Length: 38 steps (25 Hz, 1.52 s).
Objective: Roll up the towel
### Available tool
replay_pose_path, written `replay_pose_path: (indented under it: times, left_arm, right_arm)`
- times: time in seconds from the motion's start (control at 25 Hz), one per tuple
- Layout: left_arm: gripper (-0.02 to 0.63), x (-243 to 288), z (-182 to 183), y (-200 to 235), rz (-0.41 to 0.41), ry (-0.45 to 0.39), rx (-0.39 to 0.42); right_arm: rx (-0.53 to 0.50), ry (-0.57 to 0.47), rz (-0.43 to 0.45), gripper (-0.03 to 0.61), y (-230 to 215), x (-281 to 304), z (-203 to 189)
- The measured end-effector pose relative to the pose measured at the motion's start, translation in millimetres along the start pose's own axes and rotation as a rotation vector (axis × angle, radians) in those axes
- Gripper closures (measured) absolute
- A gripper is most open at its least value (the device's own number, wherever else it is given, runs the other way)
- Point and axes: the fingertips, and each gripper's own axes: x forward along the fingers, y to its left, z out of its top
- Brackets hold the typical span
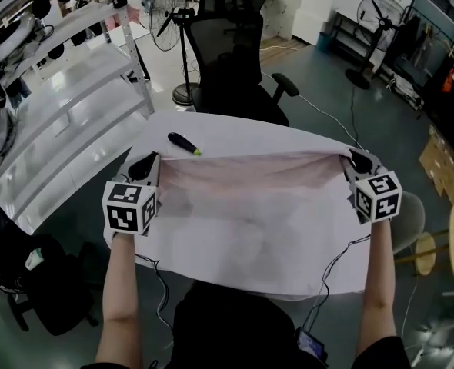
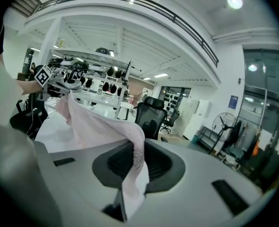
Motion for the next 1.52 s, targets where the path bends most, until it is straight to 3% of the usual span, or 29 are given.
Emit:
replay_pose_path:
  times: [0.12, 0.28, 0.44, 0.64, 1.0, 1.12, 1.2, 1.28, 1.36, 1.52]
  left_arm:
    - [0.598, -0.4, -13.7, -30.9, -0.066, 0.05, 0.034]
    - [0.598, -9.2, -57.8, -68.7, -0.18, 0.179, 0.078]
    - [0.598, -23.7, -113.5, -98.7, -0.282, 0.332, 0.081]
    - [0.598, -43.7, -179.7, -117.1, -0.354, 0.507, 0.084]
    - [0.598, -79.4, -273.9, -134.2, -0.492, 0.791, 0.241]
    - [0.597, -83.6, -297.4, -140.7, -0.523, 0.829, 0.288]
    - [0.576, -85.4, -305.4, -147.8, -0.571, 0.85, 0.304]
    - [0.383, -91.6, -300.2, -157.0, -0.625, 0.868, 0.287]
    - [0.324, -90.5, -281.4, -164.8, -0.644, 0.824, 0.276]
    - [0.324, -74.0, -237.3, -203.4, -0.709, 0.674, 0.278]
  right_arm:
    - [0.005, 0.0, -0.013, 0.521, -8.3, -18.6, -23.1]
    - [0.012, 0.06, 0.037, 0.517, 9.2, -49.2, -85.8]
    - [0.043, 0.148, 0.11, 0.517, 47.8, -78.8, -157.0]
    - [0.044, 0.276, 0.219, 0.515, 106.5, -107.9, -234.4]
    - [0.073, 0.438, 0.349, 0.511, 183.6, -128.5, -323.5]
    - [0.056, 0.507, 0.385, 0.485, 199.4, -130.3, -348.6]
    - [0.039, 0.558, 0.394, 0.409, 202.2, -131.4, -360.6]
    - [0.035, 0.585, 0.395, 0.346, 197.9, -137.4, -360.0]
    - [0.045, 0.583, 0.399, 0.252, 186.5, -144.9, -349.3]
    - [0.077, 0.479, 0.361, 0.236, 136.0, -135.4, -305.4]
